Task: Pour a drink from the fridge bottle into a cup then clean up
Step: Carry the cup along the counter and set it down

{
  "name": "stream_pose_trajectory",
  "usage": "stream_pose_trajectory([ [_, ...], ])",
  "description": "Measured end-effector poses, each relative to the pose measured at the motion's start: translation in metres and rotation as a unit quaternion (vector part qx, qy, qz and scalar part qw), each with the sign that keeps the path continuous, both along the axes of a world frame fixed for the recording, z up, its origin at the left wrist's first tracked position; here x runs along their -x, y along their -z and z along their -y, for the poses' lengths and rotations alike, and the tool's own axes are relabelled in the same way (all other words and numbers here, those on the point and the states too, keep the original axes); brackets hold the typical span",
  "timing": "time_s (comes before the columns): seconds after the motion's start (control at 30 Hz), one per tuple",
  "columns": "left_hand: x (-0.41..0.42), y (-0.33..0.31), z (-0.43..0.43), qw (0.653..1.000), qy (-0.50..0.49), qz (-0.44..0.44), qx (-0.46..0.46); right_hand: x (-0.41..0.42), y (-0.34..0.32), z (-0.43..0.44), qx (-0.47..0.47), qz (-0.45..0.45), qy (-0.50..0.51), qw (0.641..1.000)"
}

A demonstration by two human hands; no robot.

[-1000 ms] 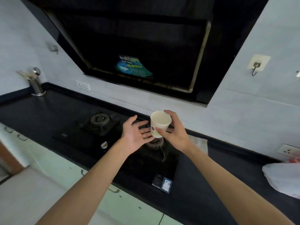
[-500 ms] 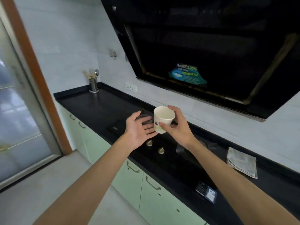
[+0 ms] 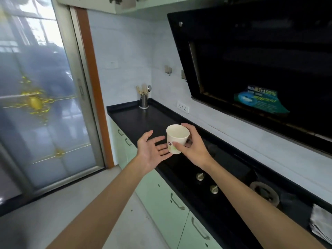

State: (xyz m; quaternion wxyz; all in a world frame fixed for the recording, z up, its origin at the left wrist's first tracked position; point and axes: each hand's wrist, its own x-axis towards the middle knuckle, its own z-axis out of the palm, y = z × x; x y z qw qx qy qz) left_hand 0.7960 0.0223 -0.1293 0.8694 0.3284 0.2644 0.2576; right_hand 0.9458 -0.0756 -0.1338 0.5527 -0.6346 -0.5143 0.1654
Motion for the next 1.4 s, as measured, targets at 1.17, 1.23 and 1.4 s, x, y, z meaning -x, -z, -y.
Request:
stream_pose_trajectory([
  [1.17,-0.031,0.016,-0.259,0.985,-0.17,-0.04,0.002,-0.048,0.017,-0.309,0.013,-0.012,-0.183,0.983],
  [1.23,-0.026,0.02,-0.277,0.985,-0.169,-0.039,0.0,-0.043,0.018,-0.324,0.017,-0.007,-0.182,0.983],
  [1.4,-0.009,0.025,-0.328,0.986,-0.163,-0.036,0.005,-0.026,0.017,-0.369,0.024,-0.003,-0.173,0.985],
])
